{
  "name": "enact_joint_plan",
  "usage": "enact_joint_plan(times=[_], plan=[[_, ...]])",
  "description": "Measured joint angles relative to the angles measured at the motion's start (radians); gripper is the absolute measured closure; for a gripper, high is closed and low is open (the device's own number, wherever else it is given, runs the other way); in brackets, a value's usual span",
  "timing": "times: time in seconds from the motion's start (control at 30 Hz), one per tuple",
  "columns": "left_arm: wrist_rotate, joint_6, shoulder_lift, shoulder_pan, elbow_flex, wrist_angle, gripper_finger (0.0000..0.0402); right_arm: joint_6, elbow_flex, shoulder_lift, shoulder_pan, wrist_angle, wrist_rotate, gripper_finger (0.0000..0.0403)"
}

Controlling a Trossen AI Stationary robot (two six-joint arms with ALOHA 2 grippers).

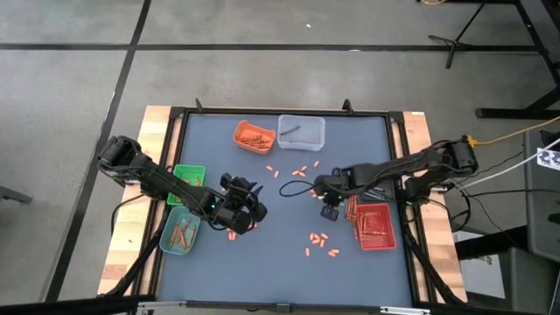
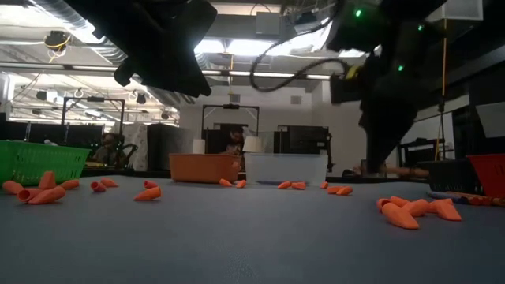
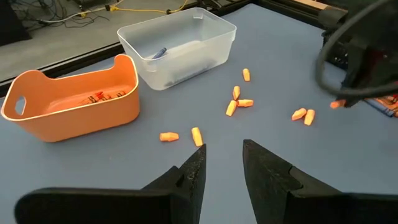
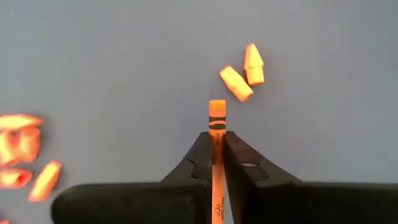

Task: Sort crayons
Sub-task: Put the light orange crayon into the red bin

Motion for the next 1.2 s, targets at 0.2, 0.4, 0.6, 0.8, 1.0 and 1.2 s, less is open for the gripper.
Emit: enact_joint_plan(times=[0.2, 0.4, 0.6, 0.8, 1.0, 1.2], plan=[[0.000, 0.000, 0.000, 0.000, 0.000, 0.003, 0.0312, -0.014, -0.002, -0.143, 0.000, -0.106, -0.019, 0.0383], [0.000, 0.000, 0.000, 0.000, 0.000, 0.002, 0.0312, -0.014, 0.000, -0.277, 0.007, -0.240, -0.134, 0.0384], [0.000, 0.000, 0.000, 0.000, 0.000, 0.001, 0.0312, -0.022, 0.000, -0.367, 0.094, -0.304, -0.150, 0.0382], [0.000, 0.000, 0.000, 0.000, 0.000, 0.000, 0.0312, -0.014, 0.000, -0.389, 0.214, -0.369, -0.134, 0.0382], [0.000, 0.000, 0.000, 0.000, 0.000, 0.000, 0.0312, 0.081, 0.000, -0.389, 0.318, -0.487, -0.076, 0.0382], [0.001, 0.000, 0.000, 0.000, 0.000, 0.000, 0.0312, 0.202, 0.000, -0.389, 0.383, -0.572, -0.069, 0.0381]])
